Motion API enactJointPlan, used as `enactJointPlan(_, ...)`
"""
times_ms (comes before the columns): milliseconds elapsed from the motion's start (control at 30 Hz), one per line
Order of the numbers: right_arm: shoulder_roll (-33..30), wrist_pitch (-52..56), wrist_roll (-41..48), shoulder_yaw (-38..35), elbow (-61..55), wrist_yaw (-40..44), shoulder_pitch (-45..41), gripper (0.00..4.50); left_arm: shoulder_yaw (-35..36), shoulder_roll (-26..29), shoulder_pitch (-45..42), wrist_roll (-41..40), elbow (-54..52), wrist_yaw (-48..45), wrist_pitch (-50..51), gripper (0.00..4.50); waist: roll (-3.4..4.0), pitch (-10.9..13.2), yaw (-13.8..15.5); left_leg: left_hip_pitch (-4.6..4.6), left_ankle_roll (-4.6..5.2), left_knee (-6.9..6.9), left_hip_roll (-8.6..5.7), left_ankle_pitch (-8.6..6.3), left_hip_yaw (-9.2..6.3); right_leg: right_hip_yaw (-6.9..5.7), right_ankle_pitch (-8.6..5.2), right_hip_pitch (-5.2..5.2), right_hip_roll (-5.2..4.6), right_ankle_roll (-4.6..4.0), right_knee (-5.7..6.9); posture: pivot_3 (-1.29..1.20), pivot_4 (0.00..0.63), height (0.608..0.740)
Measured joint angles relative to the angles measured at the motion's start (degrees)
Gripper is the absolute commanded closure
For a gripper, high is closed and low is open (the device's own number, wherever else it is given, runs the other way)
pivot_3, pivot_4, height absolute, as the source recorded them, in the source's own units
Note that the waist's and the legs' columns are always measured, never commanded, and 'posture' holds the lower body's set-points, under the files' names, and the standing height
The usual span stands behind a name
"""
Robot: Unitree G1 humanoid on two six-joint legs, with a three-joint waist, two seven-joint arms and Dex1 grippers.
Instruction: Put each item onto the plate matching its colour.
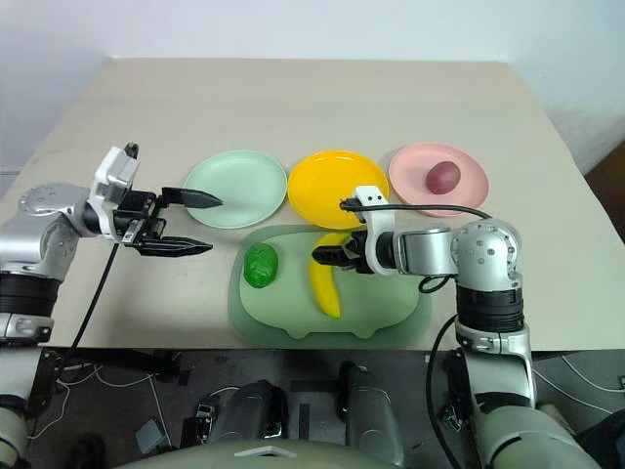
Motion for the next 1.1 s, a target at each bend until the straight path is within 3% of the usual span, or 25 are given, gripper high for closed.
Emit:
enactJointPlan(300,2.18,-0.09,7.27,-0.42,0.86,-12.64,-0.15,0.02,0.15,-0.04,-0.05,0.93,0.00,0.00,0.05,0.00,-0.01,-0.03,-0.02,0.01,0.01,0.00,0.04,0.00,-0.02,0.00,0.00,0.02,-0.01,0.00,0.00,0.00,0.150,0.740)
enactJointPlan(600,1.89,-1.06,12.60,2.60,0.85,-20.02,-0.11,0.02,0.39,-0.38,-0.05,0.98,0.00,0.00,0.39,0.00,-0.04,-0.07,-0.02,0.01,0.03,-0.01,0.06,-0.02,-0.04,0.00,0.00,0.02,-0.01,0.00,-0.02,0.00,0.150,0.740)
enactJointPlan(700,1.28,-1.17,13.20,4.27,0.38,-21.60,-0.21,0.57,0.41,-0.43,-0.07,0.99,0.00,0.00,0.88,0.00,-0.09,-0.12,-0.03,0.01,0.04,-0.02,0.06,-0.02,-0.05,0.00,-0.01,0.02,-0.01,0.00,-0.02,0.00,0.150,0.740)
enactJointPlan(933,-0.30,-1.11,13.86,7.26,0.30,-22.05,-0.30,2.79,0.52,-0.62,-0.24,1.01,0.00,0.00,1.15,0.00,-0.16,-0.18,-0.07,0.02,0.05,-0.03,0.07,-0.03,-0.06,0.00,-0.01,0.02,0.00,-0.01,-0.03,0.00,0.150,0.740)
enactJointPlan(1100,-1.23,-1.08,13.90,8.02,1.07,-20.76,-1.14,2.83,0.57,-0.62,-0.35,1.04,0.00,0.00,1.18,0.00,-0.16,-0.18,-0.07,0.02,0.05,-0.03,0.08,-0.03,-0.06,0.00,-0.01,0.02,-0.01,-0.01,-0.04,0.00,0.150,0.740)
